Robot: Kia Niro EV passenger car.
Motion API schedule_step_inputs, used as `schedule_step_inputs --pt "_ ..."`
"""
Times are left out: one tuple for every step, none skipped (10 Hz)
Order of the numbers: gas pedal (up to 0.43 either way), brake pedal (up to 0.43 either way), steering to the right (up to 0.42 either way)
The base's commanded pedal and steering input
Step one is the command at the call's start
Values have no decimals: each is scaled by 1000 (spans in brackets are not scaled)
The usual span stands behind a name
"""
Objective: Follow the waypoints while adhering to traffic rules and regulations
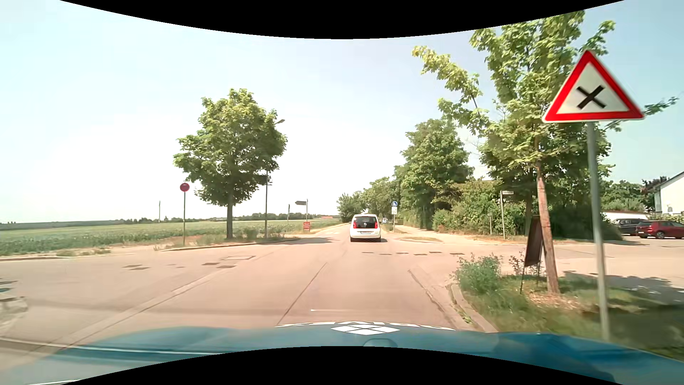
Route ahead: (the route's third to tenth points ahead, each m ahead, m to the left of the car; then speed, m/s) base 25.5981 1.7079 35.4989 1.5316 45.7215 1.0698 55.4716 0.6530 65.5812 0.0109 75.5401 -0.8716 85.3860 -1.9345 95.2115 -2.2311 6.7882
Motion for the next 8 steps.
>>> schedule_step_inputs --pt "98 0 29" --pt "110 0 31" --pt "130 0 32" --pt "130 0 31" --pt "130 0 25" --pt "130 0 20" --pt "130 0 18" --pt "130 0 16"
